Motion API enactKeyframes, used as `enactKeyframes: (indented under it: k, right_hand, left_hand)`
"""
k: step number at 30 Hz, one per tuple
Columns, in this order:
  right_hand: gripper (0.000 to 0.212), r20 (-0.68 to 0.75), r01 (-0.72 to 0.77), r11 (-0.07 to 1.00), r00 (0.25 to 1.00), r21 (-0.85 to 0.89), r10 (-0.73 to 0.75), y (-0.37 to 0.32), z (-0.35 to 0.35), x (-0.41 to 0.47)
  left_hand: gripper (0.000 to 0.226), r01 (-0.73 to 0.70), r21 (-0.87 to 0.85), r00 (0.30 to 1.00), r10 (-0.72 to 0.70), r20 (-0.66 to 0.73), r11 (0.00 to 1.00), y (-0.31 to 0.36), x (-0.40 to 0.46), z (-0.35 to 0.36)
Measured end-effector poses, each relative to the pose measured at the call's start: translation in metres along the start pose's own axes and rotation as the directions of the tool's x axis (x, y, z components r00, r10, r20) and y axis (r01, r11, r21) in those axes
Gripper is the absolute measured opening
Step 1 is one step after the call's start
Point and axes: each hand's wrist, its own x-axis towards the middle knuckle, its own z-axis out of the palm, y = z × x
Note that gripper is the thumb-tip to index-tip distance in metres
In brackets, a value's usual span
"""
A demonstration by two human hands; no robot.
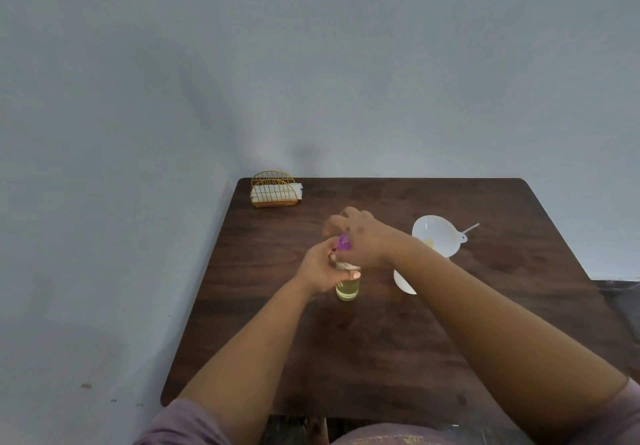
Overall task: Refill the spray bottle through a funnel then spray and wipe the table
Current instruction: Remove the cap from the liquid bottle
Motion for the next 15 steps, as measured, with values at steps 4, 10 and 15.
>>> enactKeyframes:
  k: [4,10,15]
  right_hand:
    - [0.048,-0.142,-0.218,0.973,0.968,-0.072,0.206,-0.002,0.01,0.003]
    - [0.043,0.126,-0.042,0.992,0.99,-0.121,0.057,0.001,-0.006,-0.002]
    - [0.038,-0.102,-0.126,0.992,0.987,-0.032,0.122,-0.005,-0.001,0.002]
  left_hand:
    - [0.049,0.009,-0.004,1.0,-0.009,-0.012,1.0,-0.003,0.002,0.001]
    - [0.064,-0.013,-0.011,1.0,0.013,0.02,1.0,0.001,0.0,0.0]
    - [0.064,0.02,-0.003,1.0,-0.02,0.014,1.0,-0.001,0.001,-0.001]
